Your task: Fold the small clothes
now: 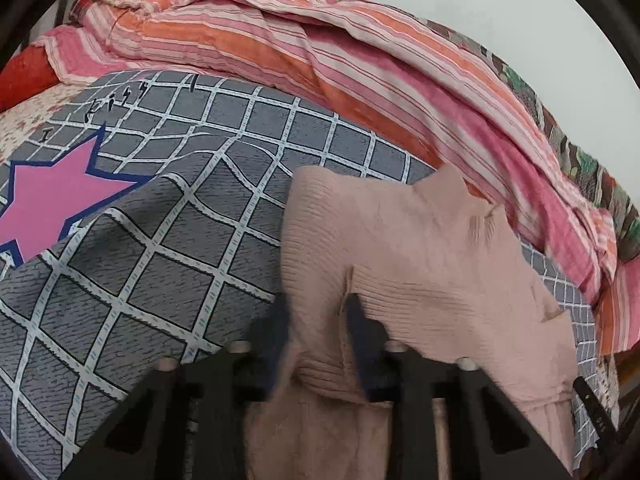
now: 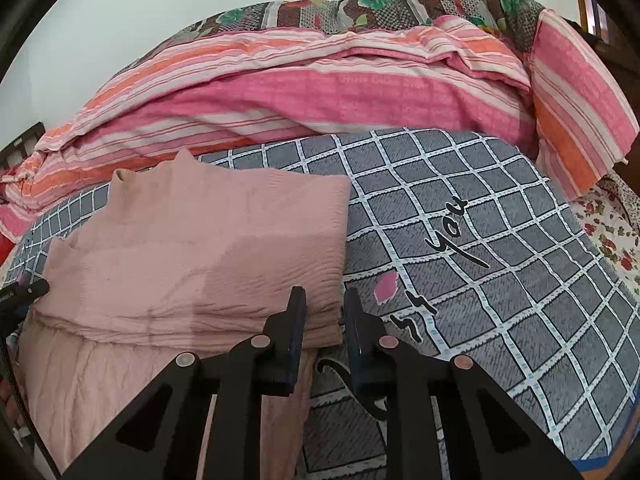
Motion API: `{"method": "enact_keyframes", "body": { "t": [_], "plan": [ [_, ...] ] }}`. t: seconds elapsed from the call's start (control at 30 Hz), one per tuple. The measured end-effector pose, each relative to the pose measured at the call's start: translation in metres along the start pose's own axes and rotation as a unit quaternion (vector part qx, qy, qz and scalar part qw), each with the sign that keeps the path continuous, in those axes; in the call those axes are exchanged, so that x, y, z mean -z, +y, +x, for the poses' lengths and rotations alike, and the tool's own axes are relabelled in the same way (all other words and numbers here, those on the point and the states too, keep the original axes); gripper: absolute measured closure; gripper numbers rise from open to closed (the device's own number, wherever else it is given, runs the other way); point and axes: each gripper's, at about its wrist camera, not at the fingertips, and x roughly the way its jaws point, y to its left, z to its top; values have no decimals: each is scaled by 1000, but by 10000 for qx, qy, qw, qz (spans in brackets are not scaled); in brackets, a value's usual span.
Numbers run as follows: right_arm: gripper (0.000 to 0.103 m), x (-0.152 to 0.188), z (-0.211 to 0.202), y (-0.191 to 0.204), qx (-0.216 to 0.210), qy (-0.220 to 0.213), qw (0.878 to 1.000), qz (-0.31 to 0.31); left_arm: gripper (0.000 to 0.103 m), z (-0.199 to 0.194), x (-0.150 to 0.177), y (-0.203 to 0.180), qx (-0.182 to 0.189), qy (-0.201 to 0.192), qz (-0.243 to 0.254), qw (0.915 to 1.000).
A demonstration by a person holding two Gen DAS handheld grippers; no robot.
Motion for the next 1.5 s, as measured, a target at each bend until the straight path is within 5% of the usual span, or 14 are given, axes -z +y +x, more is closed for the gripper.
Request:
{"method": "enact_keyframes", "body": {
  "t": [0.47, 0.53, 0.63, 0.9, 1.23, 1.4, 1.5],
  "plan": [
    [81, 49, -64, 1, 105, 402, 9991, -69, 74, -19, 21, 17, 251, 127, 12, 9996],
    [72, 62, -82, 2, 44, 355, 9993, -93, 72, -28, 29, 22, 384, 160, 27, 9991],
    [61, 82, -108, 3, 84, 201, 9994, -271, 72, -49, 50, 35, 662, 167, 18, 9977],
    [61, 122, -141, -3, -170, 331, 9986, -385, 56, -114, 112, 47, 1145, 162, 668, 9910],
    [61, 165, -152, -15, -643, 684, 9949, -365, 58, -154, 184, 61, 1695, 986, 813, 9772],
    [61, 175, -146, -13, -807, 738, 9936, -286, 60, -158, 194, 61, 1732, 996, 743, 9770],
    [61, 171, -140, -9, -906, 784, 9927, -159, 71, -156, 194, 58, 1724, 1025, 738, 9769]
  ]
}}
